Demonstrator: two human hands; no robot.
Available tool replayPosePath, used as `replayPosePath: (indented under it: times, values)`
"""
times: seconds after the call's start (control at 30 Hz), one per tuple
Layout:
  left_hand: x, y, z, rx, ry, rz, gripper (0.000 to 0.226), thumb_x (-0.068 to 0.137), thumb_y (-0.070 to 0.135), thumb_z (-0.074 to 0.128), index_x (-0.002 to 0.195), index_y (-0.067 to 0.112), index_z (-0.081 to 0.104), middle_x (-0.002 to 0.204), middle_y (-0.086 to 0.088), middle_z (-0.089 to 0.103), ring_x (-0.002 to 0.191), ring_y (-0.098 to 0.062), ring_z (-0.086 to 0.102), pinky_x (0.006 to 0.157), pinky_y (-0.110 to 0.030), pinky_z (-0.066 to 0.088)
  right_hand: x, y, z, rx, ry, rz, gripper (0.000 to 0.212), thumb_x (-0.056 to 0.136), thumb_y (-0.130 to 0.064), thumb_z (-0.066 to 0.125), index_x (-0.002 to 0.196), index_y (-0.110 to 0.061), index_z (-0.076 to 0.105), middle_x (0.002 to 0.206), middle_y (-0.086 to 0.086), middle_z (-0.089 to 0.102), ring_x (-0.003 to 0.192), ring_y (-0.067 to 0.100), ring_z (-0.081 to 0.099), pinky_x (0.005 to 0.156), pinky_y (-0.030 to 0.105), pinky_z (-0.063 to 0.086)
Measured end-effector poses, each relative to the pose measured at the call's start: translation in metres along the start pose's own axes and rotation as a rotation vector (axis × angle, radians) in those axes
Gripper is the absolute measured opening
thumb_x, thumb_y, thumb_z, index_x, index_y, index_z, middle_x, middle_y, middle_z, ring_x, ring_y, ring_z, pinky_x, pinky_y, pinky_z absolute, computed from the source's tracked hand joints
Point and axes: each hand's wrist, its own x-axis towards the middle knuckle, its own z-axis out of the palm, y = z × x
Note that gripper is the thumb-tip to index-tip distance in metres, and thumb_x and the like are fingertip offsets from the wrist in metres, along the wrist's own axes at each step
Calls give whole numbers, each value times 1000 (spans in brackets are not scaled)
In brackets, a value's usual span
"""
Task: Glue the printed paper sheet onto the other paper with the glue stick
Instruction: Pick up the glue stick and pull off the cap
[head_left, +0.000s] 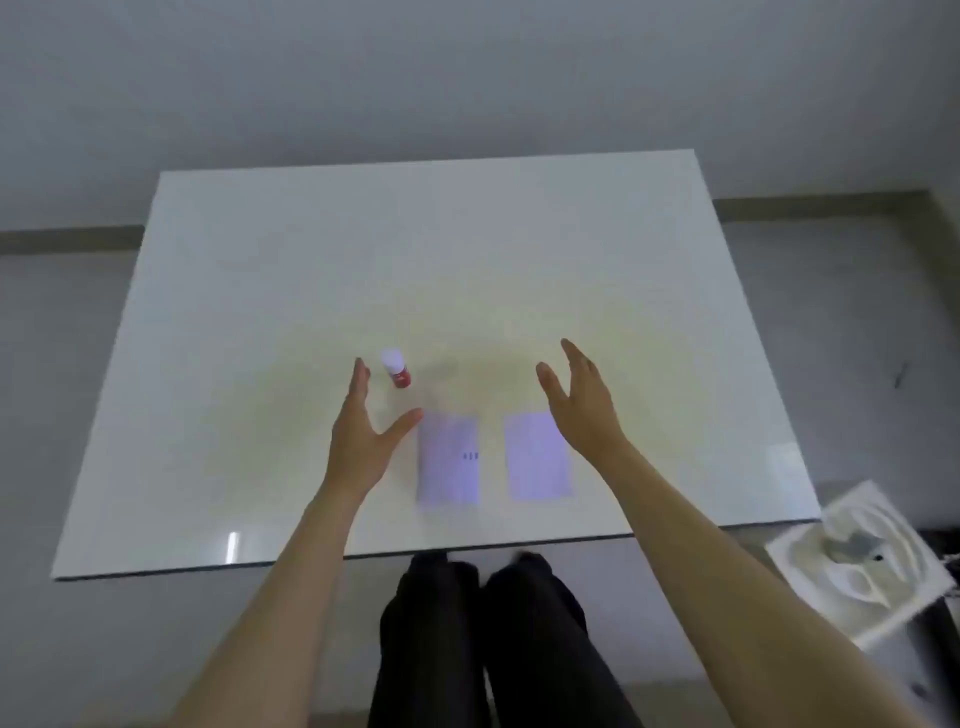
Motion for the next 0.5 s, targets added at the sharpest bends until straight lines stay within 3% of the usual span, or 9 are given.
replayPosePath:
  times: [0.13, 0.23, 0.3, 0.37, 0.43, 0.5]
  values:
    - [29, -32, 25, -117, 65, 187, 78, 79, 28, 73, 145, 32, 31, 135, 21, 51, 127, 8, 42, 98, -12, 32, 22, 12, 28, 293, 177, -125, 59, 97, -47, 38, 148, -20, 26, 153, 0, 34, 139, 13, 31, 108, 24, 24]
    - [42, -46, 40, -146, 144, 287, 52, 79, 25, 73, 126, 33, 53, 111, 27, 64, 108, 18, 53, 88, 0, 37, 26, 22, 42, 421, 232, -236, 54, 97, -46, 37, 146, -23, 30, 148, -4, 39, 133, 7, 38, 104, 19, 29]
    - [51, -48, 46, -189, 263, 293, 31, 78, 26, 70, 108, 33, 63, 96, 24, 68, 90, 16, 60, 75, 2, 39, 22, 26, 44, 541, 263, -302, 49, 98, -46, 36, 143, -26, 35, 135, -17, 45, 115, -17, 43, 89, 0, 30]
    - [59, -45, 48, -232, 377, 308, 14, 79, 26, 67, 90, 33, 66, 85, 22, 69, 77, 10, 63, 64, 1, 40, 17, 29, 44, 572, 324, -390, 44, 98, -45, 36, 139, -29, 39, 118, -28, 46, 99, -30, 42, 75, -8, 32]
    - [57, -42, 48, -290, 433, 355, 9, 79, 28, 67, 81, 36, 64, 82, 20, 69, 69, 11, 64, 62, -3, 43, 10, 34, 45, 565, 344, -458, 42, 97, -44, 39, 136, -28, 42, 119, -20, 51, 109, -13, 47, 76, 1, 36]
    - [43, -43, 50, -359, 457, 408, 8, 80, 29, 67, 80, 35, 62, 82, 16, 70, 68, 7, 66, 71, -14, 50, -2, 38, 44, 537, 332, -491, 42, 97, -42, 42, 135, -24, 44, 127, -7, 54, 115, 7, 50, 79, 11, 37]
